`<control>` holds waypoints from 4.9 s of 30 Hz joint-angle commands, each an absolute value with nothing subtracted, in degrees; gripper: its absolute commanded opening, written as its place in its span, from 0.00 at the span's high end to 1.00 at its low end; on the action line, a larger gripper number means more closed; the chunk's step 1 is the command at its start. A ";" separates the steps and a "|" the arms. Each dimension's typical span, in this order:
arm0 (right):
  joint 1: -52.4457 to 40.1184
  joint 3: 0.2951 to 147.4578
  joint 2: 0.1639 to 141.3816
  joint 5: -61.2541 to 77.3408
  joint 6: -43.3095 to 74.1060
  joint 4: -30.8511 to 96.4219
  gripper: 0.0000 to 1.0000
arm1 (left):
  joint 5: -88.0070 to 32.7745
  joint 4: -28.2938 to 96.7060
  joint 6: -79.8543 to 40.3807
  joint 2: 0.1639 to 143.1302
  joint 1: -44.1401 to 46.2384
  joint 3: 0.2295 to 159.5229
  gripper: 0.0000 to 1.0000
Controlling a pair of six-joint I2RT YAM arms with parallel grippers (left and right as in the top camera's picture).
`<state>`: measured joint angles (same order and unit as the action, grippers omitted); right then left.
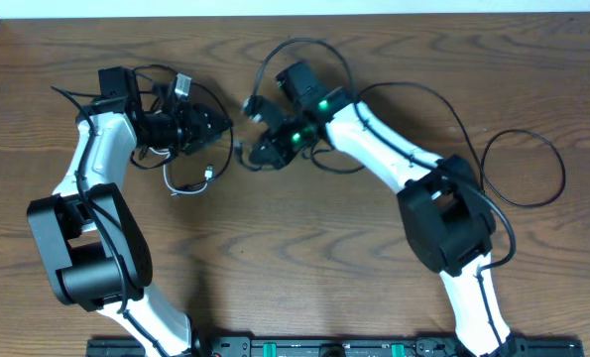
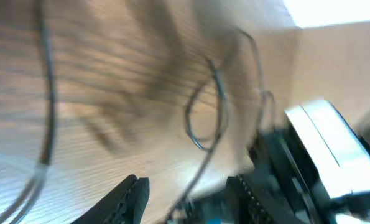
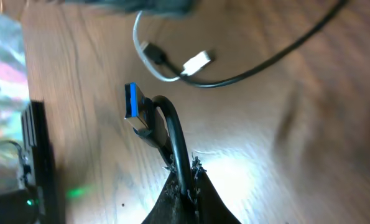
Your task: Untangle cables
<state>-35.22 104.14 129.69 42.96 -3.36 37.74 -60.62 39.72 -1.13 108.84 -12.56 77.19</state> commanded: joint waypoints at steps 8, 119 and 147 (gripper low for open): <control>-32.75 105.10 127.63 49.47 2.35 37.45 0.99 | -69.63 40.18 10.46 107.55 -11.03 77.73 0.78; -32.69 105.10 127.63 39.35 25.28 22.41 0.99 | -47.94 34.20 -5.04 107.57 -5.37 77.73 0.92; -32.36 105.10 127.63 44.10 33.67 17.72 0.99 | -38.81 33.08 -9.08 107.57 -3.40 77.73 0.87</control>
